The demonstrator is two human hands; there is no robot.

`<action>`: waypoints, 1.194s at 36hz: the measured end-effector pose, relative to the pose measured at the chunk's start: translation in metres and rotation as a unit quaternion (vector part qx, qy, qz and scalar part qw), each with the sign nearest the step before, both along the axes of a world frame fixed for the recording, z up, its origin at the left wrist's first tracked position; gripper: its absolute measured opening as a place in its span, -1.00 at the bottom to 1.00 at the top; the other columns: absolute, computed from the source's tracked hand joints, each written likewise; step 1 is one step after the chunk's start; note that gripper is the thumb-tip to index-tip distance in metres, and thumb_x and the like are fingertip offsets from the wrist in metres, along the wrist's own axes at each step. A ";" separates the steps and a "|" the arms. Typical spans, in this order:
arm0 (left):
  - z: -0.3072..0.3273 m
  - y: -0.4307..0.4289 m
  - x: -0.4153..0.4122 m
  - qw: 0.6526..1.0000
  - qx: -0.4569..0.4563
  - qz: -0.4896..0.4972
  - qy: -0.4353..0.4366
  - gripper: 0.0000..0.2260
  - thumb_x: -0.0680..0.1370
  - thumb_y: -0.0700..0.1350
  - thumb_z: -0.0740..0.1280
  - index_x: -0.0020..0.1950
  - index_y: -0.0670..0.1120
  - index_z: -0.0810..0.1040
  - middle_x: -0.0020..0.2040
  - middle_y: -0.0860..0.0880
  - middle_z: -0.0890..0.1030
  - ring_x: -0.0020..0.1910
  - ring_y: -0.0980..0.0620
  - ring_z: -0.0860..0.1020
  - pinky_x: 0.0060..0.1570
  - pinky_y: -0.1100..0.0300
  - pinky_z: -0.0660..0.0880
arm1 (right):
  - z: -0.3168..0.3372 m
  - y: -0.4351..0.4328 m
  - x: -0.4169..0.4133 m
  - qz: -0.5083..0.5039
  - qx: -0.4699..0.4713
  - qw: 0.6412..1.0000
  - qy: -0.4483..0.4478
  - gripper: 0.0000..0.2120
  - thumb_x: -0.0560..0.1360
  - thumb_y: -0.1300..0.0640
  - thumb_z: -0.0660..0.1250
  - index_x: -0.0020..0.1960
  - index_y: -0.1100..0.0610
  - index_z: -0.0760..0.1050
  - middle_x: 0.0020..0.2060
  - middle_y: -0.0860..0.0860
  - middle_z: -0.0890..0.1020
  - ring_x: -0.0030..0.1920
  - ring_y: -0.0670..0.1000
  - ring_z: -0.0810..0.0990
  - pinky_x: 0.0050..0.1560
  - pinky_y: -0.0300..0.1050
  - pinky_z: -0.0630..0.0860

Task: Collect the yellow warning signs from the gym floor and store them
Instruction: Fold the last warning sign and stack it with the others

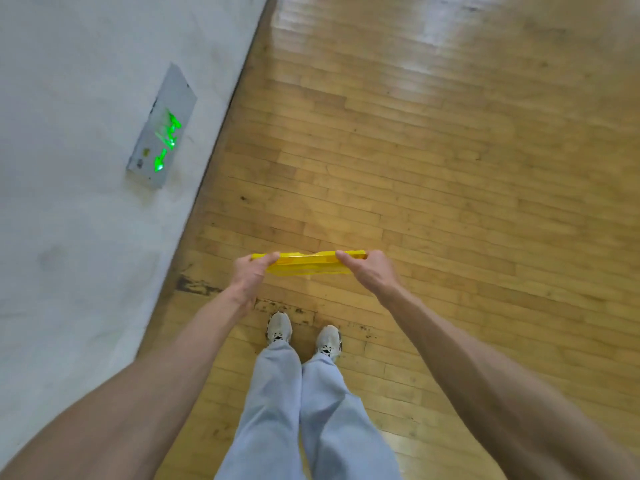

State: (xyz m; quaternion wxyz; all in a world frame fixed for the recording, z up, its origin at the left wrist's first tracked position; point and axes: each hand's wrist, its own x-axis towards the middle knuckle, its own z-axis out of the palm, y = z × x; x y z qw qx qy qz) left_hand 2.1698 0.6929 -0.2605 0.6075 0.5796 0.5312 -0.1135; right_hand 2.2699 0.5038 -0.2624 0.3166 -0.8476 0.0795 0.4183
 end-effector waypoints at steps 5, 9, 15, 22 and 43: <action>0.037 0.014 -0.046 0.996 0.078 0.030 -0.008 -0.76 0.47 0.07 0.41 -0.13 -0.10 0.55 -0.28 -0.09 0.51 -0.12 -0.17 0.47 -0.20 0.09 0.39 | 0.045 0.030 -0.017 0.076 0.015 0.995 -0.057 -0.51 0.45 -0.29 0.32 -0.27 0.16 0.44 -0.33 0.03 0.52 -0.25 0.07 0.49 -0.43 -0.11 0.28; 0.065 0.025 -0.099 0.990 0.104 0.090 -0.014 -0.67 0.45 0.16 0.39 -0.09 -0.12 0.56 -0.25 -0.11 0.50 -0.16 -0.10 0.47 -0.12 0.05 0.38 | 0.078 0.061 -0.042 0.134 0.057 0.986 -0.078 -0.52 0.46 -0.24 0.35 -0.39 0.10 0.33 -0.49 -0.03 0.40 -0.46 -0.05 0.35 -0.50 -0.17 0.21; 0.092 0.028 -0.184 0.950 0.184 0.253 -0.002 -0.66 0.45 0.12 0.41 -0.37 -0.07 0.46 -0.43 -0.02 0.42 -0.37 -0.02 0.39 -0.30 0.11 0.27 | 0.106 0.113 -0.098 0.236 0.110 0.961 -0.094 -0.52 0.46 -0.22 0.37 -0.44 0.04 0.30 -0.52 -0.07 0.37 -0.53 -0.09 0.31 -0.66 -0.34 0.15; 0.121 0.022 -0.299 0.908 0.229 0.349 0.042 -0.65 0.45 0.18 0.38 -0.33 -0.07 0.49 -0.45 0.00 0.40 -0.43 0.05 0.37 -0.41 0.12 0.23 | 0.116 0.153 -0.198 0.347 0.139 0.921 -0.106 -0.56 0.43 -0.28 0.35 -0.32 0.09 0.49 -0.44 -0.02 0.52 -0.43 -0.05 0.48 -0.47 -0.22 0.35; 0.180 -0.090 -0.732 0.767 0.268 0.567 0.137 -0.52 0.44 0.26 0.34 -0.43 -0.12 0.48 -0.42 -0.07 0.50 -0.30 -0.09 0.50 -0.35 0.10 0.32 | 0.177 0.160 -0.625 0.612 0.169 0.765 -0.108 -0.38 0.41 -0.37 0.29 -0.23 0.24 0.57 -0.26 0.12 0.60 -0.14 0.15 0.58 -0.24 -0.08 0.37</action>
